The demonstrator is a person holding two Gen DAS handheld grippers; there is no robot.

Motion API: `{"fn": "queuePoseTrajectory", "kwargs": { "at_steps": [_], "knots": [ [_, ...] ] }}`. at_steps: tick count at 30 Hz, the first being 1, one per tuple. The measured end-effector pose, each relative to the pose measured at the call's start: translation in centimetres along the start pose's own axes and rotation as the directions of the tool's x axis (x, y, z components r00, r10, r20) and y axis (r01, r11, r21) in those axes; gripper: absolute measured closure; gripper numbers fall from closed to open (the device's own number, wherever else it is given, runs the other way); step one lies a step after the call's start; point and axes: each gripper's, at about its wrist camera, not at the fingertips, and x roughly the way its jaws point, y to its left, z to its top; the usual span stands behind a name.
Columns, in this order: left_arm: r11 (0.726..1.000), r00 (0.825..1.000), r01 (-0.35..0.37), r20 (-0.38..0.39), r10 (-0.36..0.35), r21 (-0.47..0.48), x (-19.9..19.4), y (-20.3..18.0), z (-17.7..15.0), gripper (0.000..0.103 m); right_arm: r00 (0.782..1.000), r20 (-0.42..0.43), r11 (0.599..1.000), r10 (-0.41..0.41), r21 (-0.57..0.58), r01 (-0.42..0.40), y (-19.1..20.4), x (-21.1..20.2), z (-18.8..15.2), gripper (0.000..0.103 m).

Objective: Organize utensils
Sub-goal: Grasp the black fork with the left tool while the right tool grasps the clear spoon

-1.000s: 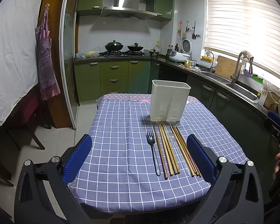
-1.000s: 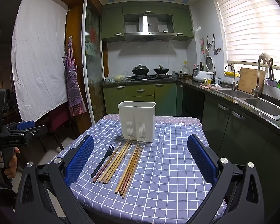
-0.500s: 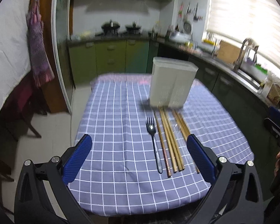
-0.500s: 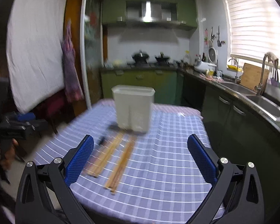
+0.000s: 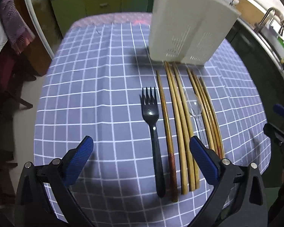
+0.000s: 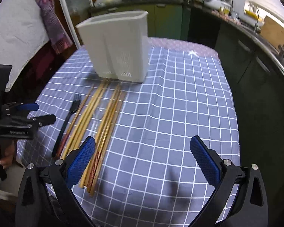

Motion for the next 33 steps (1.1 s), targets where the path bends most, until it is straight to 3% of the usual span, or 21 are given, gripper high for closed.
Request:
{"fn": "queuePoseTrajectory", "kwargs": {
  "at_steps": [2, 18, 26, 33],
  "knots": [
    [1.000, 1.000, 0.000, -0.026, 0.001, 0.010, 0.7, -0.5, 0.4, 0.008, 1.000, -0.010, 1.000, -0.002, 0.004, 0.002, -0.3, 0.2, 0.2, 0.014],
    [1.000, 0.985, -0.009, -0.174, 0.004, -0.029, 4.0, -0.8, 1.0, 0.072, 0.997, -0.072, 0.999, -0.010, -0.042, 0.007, 0.5, 1.1, 0.3, 0.034],
    [0.999, 0.986, -0.037, -0.161, 0.034, -0.013, 4.4, -1.6, 1.1, 0.093, 0.997, -0.075, 0.999, 0.001, -0.050, -0.005, 0.5, 0.9, 0.6, 0.051],
    [1.000, 0.992, -0.013, -0.125, 0.011, -0.020, 3.7, -0.7, 1.5, 0.094, 0.989, -0.133, 0.996, 0.071, -0.053, -0.078, 2.1, 1.5, 2.3, 0.056]
  ]
}}
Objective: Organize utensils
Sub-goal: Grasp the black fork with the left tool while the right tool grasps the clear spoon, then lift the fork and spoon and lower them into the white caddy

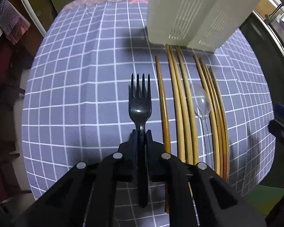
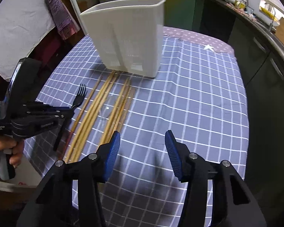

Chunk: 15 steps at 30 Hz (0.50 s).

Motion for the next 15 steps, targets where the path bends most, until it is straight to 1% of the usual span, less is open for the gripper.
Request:
{"fn": "queuePoseTrajectory", "kwargs": {
  "at_steps": [3, 5, 6, 8, 11, 15],
  "knots": [
    [1.000, 0.999, -0.001, 0.049, 0.001, -0.006, -1.5, 0.9, -0.1, 0.094, 0.998, -0.058, 0.999, 0.034, -0.015, -0.035, 1.6, 1.5, 1.1, 0.064],
    [1.000, 0.995, -0.013, 0.096, 0.013, -0.001, -2.8, 1.3, -0.3, 0.094, 0.995, -0.094, 0.998, 0.044, -0.028, -0.047, 2.7, 2.5, 1.5, 0.073],
    [1.000, 0.993, -0.017, 0.113, 0.016, 0.003, -3.2, 1.4, -0.5, 0.094, 0.992, -0.117, 0.998, 0.056, -0.030, -0.060, 3.3, 3.3, 1.8, 0.075],
    [1.000, 0.989, -0.026, 0.149, 0.024, 0.011, -4.3, 1.7, -0.8, 0.094, 0.986, -0.155, 0.997, 0.066, -0.032, -0.072, 4.4, 4.7, 2.2, 0.082],
    [1.000, 0.985, -0.024, 0.173, 0.020, 0.018, -5.0, 2.2, -1.2, 0.094, 0.978, -0.203, 0.998, 0.044, -0.036, -0.052, 5.6, 6.5, 2.7, 0.083],
    [1.000, 0.985, -0.007, 0.172, 0.004, 0.021, -5.0, 2.8, -1.6, 0.094, 0.968, -0.247, 0.999, 0.039, -0.015, -0.043, 6.0, 8.1, 2.9, 0.084]
  ]
}}
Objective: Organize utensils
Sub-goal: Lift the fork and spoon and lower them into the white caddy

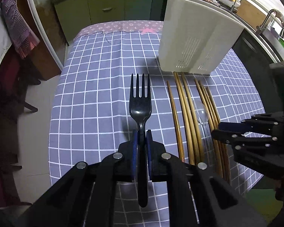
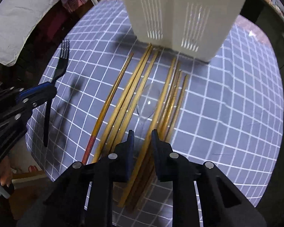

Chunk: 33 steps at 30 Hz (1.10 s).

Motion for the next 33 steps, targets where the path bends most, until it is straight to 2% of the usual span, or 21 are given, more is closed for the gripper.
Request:
{"fn": "queuePoseTrajectory", "kwargs": {
  "at_steps": [6, 9, 16, 18, 22, 25, 28, 31, 33],
  "knots": [
    [1.000, 1.000, 0.027, 0.002, -0.027, 0.002, 0.4, 0.6, -0.6, 0.094, 1.000, -0.027, 1.000, -0.006, 0.021, 0.007, 0.3, 1.0, 0.8, 0.084],
    [0.999, 0.999, 0.037, 0.003, -0.037, 0.006, 0.5, 0.6, -0.6, 0.094, 0.999, -0.040, 1.000, -0.022, 0.017, 0.022, 0.7, 1.4, 1.3, 0.088],
    [0.999, 0.999, 0.047, 0.006, -0.047, 0.016, 0.3, 0.9, -0.9, 0.094, 0.994, -0.059, 0.996, -0.090, 0.019, 0.092, 1.9, 2.6, 1.7, 0.088],
    [0.999, 0.999, 0.050, 0.008, -0.050, 0.018, 0.2, 0.9, -0.9, 0.094, 0.991, -0.052, 0.992, -0.126, 0.005, 0.127, 2.5, 2.7, 1.7, 0.089],
    [0.998, 0.998, 0.053, 0.023, -0.054, 0.029, -0.3, 0.7, -1.0, 0.094, 0.988, -0.032, 0.989, -0.149, 0.008, 0.149, 3.0, 2.7, 1.4, 0.092],
    [0.998, 0.998, 0.049, 0.041, -0.051, 0.037, -0.9, 0.4, -1.1, 0.094, 0.992, 0.005, 0.992, -0.125, 0.014, 0.125, 3.1, 2.3, 1.2, 0.093],
    [0.998, 0.997, 0.048, 0.060, -0.051, 0.044, -1.9, 0.2, -1.1, 0.094, 0.997, 0.065, 0.998, -0.040, 0.043, 0.037, 2.2, 0.3, 0.4, 0.093],
    [0.998, 0.994, 0.046, 0.098, -0.051, 0.050, -3.3, 0.1, -0.9, 0.094, 0.987, 0.153, 0.997, 0.042, 0.065, -0.053, 1.3, -2.5, -0.5, 0.093],
    [0.997, 0.990, 0.053, 0.125, -0.059, 0.054, -4.4, 0.0, -0.7, 0.094, 0.972, 0.220, 0.993, 0.079, 0.069, -0.096, 0.6, -4.7, -1.5, 0.093]
  ]
}}
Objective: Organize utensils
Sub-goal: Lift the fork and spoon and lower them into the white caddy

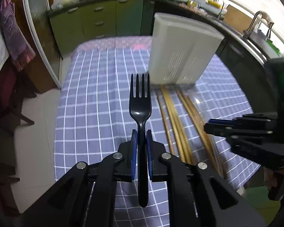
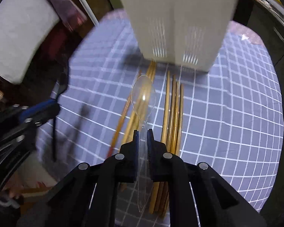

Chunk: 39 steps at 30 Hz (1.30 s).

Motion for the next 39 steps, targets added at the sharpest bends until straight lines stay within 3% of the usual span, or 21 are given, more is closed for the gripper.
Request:
{"fn": "queuePoseTrajectory", "kwargs": {
  "at_steps": [4, 8, 11, 14, 17, 21, 28, 34, 35, 36, 38, 39],
  "knots": [
    [0.999, 0.996, 0.042, 0.084, -0.043, 0.010, -2.9, -0.9, 1.7, 0.094, 0.986, 0.145, 0.996, 0.084, 0.010, -0.087, -0.5, -5.1, -1.1, 0.093],
    [0.995, 0.973, 0.091, 0.209, -0.096, 0.032, -6.0, -2.3, 4.6, 0.094, 0.951, 0.281, 0.991, 0.128, -0.008, -0.131, -1.0, -9.7, -1.9, 0.093],
    [0.991, 0.935, 0.124, 0.328, -0.134, 0.054, -7.9, -3.5, 7.8, 0.094, 0.931, 0.332, 0.987, 0.154, -0.015, -0.158, -2.1, -11.8, -2.5, 0.093],
    [0.985, 0.881, 0.156, 0.441, -0.171, 0.071, -8.2, -4.8, 11.3, 0.094, 0.923, 0.344, 0.984, 0.173, -0.011, -0.180, -3.2, -12.3, -2.7, 0.093],
    [0.988, 0.837, 0.135, 0.526, -0.152, 0.071, -7.1, -5.8, 14.2, 0.094, 0.919, 0.347, 0.979, 0.189, 0.003, -0.202, -4.3, -11.8, -3.4, 0.093],
    [0.996, 0.806, 0.083, 0.584, -0.094, 0.046, -4.2, -6.4, 16.8, 0.094, 0.912, 0.358, 0.974, 0.199, 0.027, -0.223, -6.0, -12.5, -4.3, 0.093],
    [0.999, 0.797, 0.030, 0.603, -0.043, 0.032, 1.0, -7.0, 17.7, 0.094, 0.899, 0.395, 0.977, 0.189, 0.019, -0.213, -6.9, -13.9, -4.6, 0.093],
    [0.999, 0.837, 0.040, 0.545, -0.049, 0.030, 3.2, -6.1, 15.7, 0.094, 0.892, 0.425, 0.985, 0.152, 0.009, -0.172, -6.7, -14.2, -3.5, 0.093],
    [0.999, 0.844, 0.037, 0.534, -0.049, 0.033, 3.3, -6.0, 15.3, 0.090, 0.891, 0.427, 0.985, 0.151, 0.008, -0.171, -6.7, -14.2, -3.0, 0.093],
    [0.999, 0.848, 0.030, 0.528, -0.044, 0.036, 3.4, -5.8, 15.0, 0.079, 0.890, 0.431, 0.986, 0.149, 0.007, -0.169, -6.6, -14.3, -2.6, 0.093],
    [0.999, 0.850, 0.021, 0.526, -0.038, 0.039, 3.3, -5.6, 14.3, 0.067, 0.884, 0.448, 0.988, 0.135, 0.005, -0.153, -6.4, -14.5, -1.4, 0.093],
    [0.999, 0.852, 0.024, 0.522, -0.043, 0.043, 3.0, -5.4, 14.0, 0.067, 0.881, 0.454, 0.989, 0.130, 0.004, -0.148, -6.4, -14.6, -0.9, 0.093]
  ]
}}
